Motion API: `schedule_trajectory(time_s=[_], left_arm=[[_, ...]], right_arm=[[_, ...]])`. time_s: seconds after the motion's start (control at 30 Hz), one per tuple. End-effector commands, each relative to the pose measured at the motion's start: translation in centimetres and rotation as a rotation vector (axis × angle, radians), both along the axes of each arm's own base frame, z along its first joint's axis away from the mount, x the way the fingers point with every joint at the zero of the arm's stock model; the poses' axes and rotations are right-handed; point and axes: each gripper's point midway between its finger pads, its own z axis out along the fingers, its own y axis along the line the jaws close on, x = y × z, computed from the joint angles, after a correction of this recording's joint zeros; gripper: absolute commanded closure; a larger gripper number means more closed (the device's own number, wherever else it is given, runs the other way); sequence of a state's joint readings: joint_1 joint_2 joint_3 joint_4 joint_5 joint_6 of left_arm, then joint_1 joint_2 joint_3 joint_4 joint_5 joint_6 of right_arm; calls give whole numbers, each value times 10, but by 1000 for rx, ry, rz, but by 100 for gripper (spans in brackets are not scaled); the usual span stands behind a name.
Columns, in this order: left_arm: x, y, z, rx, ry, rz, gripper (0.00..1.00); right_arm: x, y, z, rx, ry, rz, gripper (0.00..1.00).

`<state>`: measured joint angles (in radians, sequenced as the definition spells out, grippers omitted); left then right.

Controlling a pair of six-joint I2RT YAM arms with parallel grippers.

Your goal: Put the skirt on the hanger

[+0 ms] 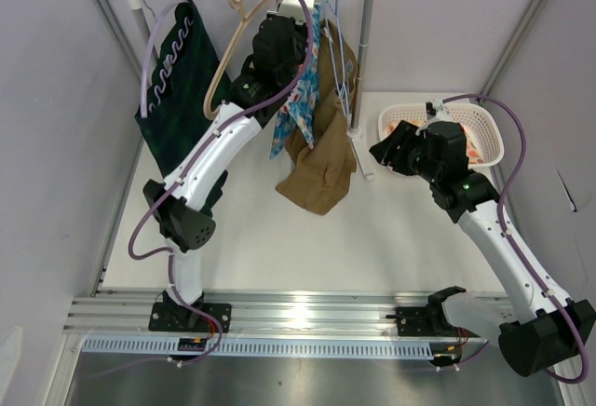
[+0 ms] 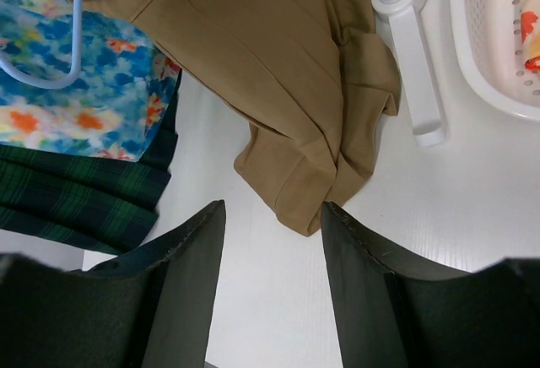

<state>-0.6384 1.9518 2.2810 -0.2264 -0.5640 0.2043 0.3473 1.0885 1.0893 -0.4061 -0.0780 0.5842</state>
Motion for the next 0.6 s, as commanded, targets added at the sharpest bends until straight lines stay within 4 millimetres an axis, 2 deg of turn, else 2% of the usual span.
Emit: schedule_trajectory(time_s=[0.0,0.2,0.3,0.47,0.57], left_arm=[[-1,8,43,-85,-136,3,100],[10,8,36,-87,-115,-21,100],[12,3,25,-64,-83,-41,100],[11,-4,11,-35,-51,-83,100],[5,-4,13,-39,-48,-102,100]], right_arm=[[5,5,14,9,-70,33,45],[7,10,9,24,-61,55,46],[7,11,6,25,-61,60,45],[8,12,2,28,-56,61,45],[7,11,2,27,-58,59,45]])
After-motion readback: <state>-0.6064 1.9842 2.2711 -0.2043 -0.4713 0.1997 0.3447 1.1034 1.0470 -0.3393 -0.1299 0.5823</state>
